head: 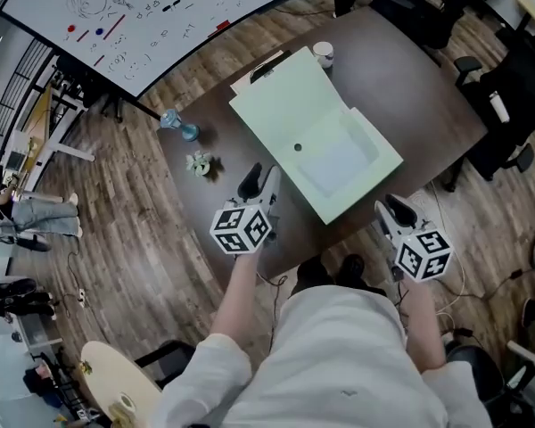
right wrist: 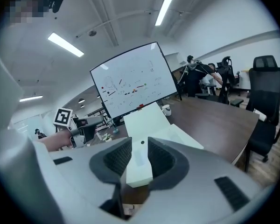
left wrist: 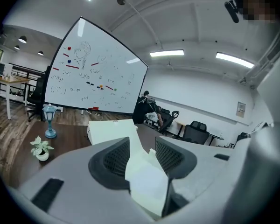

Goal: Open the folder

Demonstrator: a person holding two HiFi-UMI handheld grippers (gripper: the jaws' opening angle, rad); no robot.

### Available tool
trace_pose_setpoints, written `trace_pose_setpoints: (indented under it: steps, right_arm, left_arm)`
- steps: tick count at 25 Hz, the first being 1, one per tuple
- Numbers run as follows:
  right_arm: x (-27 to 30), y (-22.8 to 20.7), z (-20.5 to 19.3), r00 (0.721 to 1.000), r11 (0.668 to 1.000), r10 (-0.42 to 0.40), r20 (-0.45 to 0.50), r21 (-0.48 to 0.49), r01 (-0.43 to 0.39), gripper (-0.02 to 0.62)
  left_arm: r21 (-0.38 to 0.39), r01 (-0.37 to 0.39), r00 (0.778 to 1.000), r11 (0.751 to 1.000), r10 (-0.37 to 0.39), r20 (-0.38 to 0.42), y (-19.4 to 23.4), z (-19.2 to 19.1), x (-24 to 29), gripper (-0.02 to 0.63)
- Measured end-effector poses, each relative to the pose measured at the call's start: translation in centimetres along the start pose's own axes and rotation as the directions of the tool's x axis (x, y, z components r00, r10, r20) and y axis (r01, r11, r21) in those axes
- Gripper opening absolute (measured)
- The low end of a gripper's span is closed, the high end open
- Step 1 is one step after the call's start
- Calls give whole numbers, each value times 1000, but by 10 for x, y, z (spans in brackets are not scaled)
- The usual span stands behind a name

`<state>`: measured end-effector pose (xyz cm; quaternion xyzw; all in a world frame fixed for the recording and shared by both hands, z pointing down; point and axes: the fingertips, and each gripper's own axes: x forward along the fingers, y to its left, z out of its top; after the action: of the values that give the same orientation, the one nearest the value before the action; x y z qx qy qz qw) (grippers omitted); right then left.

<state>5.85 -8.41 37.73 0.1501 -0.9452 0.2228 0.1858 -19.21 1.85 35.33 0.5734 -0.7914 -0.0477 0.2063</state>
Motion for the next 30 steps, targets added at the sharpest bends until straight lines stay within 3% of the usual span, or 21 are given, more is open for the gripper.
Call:
trace_pose_setpoints:
  steps: [8, 18, 30]
  right_arm:
    - [-21, 10, 30, 997, 985, 68, 39, -164, -61, 80]
    - [-36, 36, 59, 986, 950, 144, 87, -290, -113, 32]
    - [-50, 46, 61, 979, 933, 184, 93, -329, -144, 3]
  left_arm:
    - [-22, 51, 998, 998, -50, 45, -69, -5, -25, 144]
    - [0, 47, 996, 999, -47, 79, -117, -9, -54, 77]
    - [58, 94, 990, 994, -99, 101, -157, -3, -69, 6]
